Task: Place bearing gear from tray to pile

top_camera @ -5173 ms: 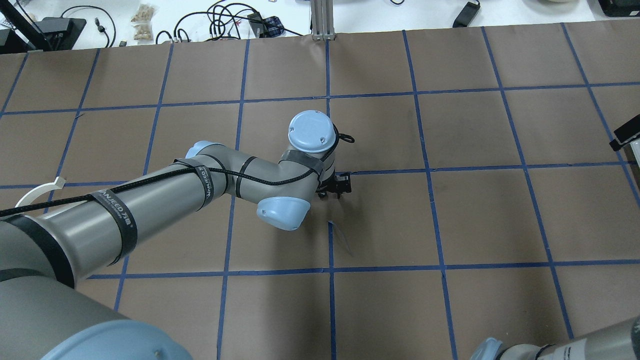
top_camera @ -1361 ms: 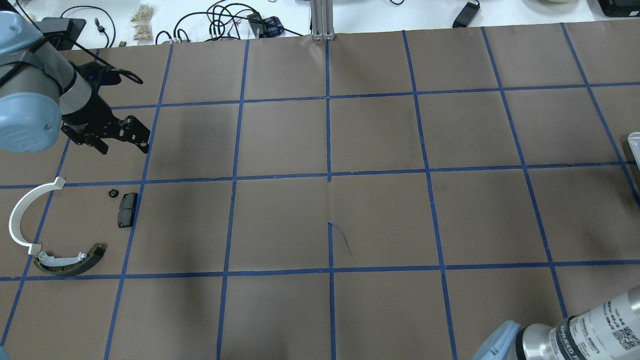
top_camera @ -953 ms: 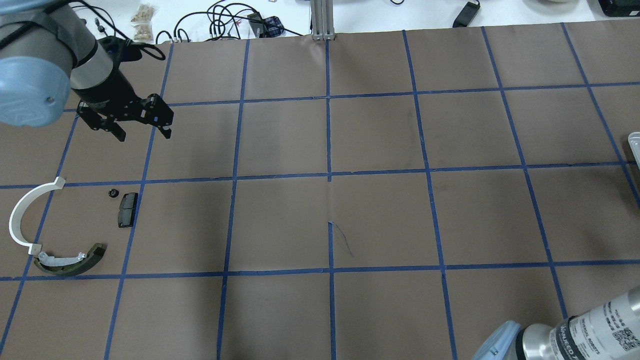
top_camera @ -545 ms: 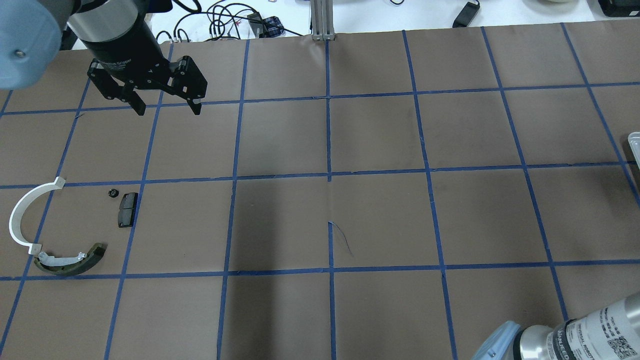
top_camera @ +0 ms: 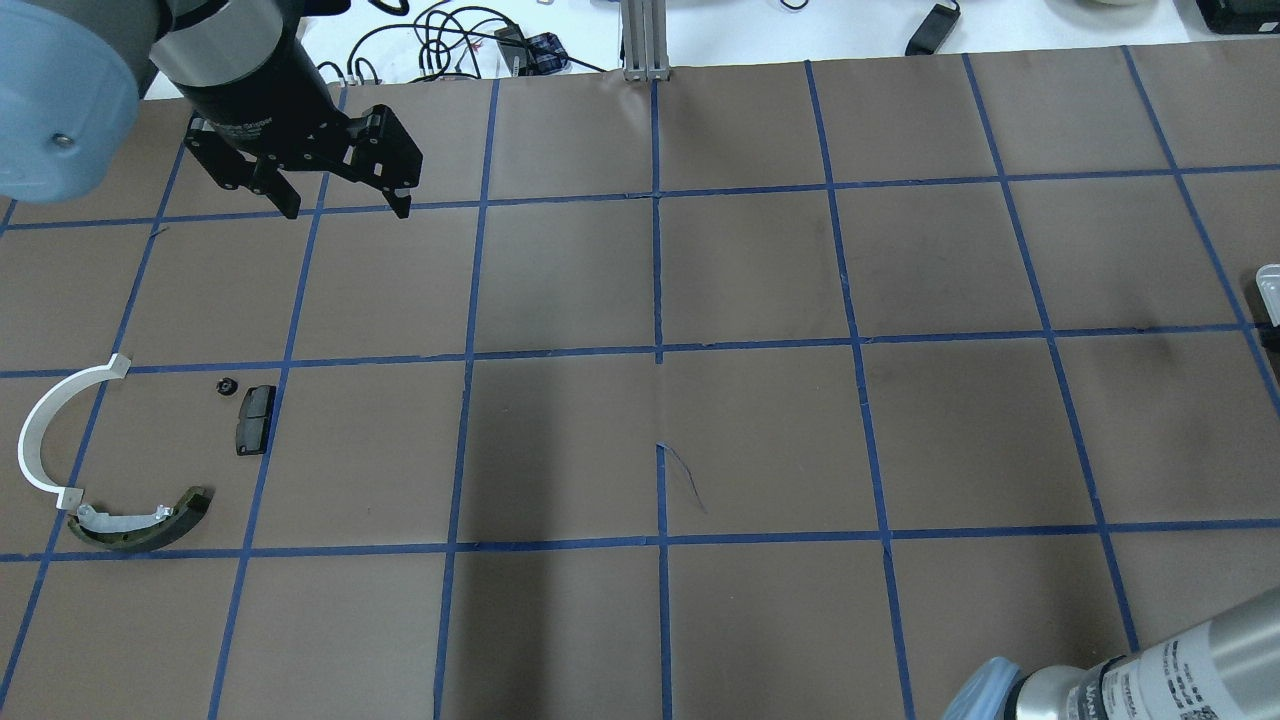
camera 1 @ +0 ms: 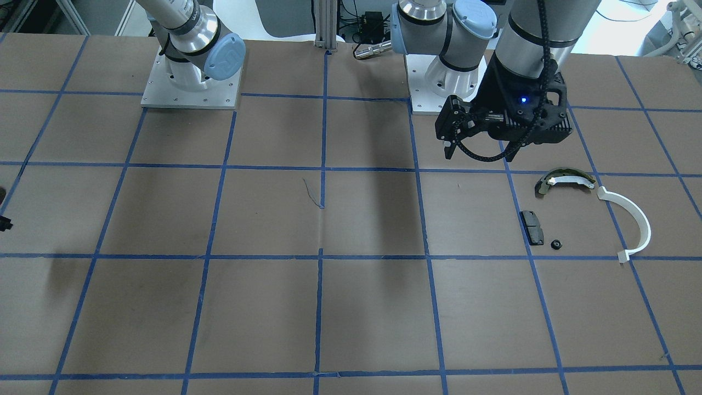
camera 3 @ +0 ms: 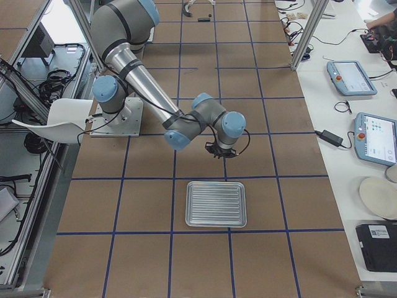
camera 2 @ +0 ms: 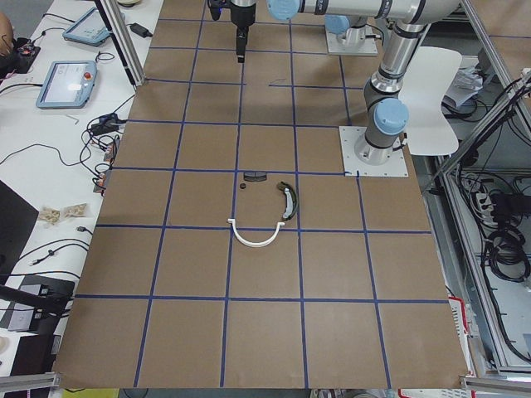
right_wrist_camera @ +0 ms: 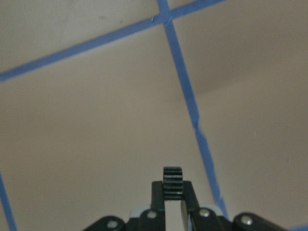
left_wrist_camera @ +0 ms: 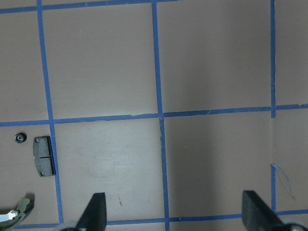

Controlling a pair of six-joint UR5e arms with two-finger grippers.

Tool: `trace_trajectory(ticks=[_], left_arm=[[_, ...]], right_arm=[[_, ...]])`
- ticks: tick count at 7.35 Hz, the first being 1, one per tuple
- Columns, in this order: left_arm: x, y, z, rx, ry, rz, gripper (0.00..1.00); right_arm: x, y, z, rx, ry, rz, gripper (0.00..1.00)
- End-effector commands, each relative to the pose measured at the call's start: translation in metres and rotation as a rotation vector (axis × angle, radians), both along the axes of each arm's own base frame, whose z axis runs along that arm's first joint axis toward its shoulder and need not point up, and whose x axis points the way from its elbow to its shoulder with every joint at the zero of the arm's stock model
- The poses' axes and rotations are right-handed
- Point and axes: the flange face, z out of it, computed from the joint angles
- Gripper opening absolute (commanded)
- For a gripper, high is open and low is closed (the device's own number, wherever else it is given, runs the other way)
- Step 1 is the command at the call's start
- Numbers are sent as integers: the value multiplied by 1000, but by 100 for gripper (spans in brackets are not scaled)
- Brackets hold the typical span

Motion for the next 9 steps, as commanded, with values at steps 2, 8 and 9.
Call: trace_trajectory(ticks=[2, 8, 9], left_arm=[[0, -1, -2, 1, 1, 8, 100], [0, -1, -3, 6, 2, 7, 100], [0, -1, -3, 4, 2, 7, 100]], right_arm=[[193, -47, 29, 8, 35, -147, 0], [515, 11, 7, 17, 45, -404, 0], [538, 28, -6, -1, 32, -446, 0]])
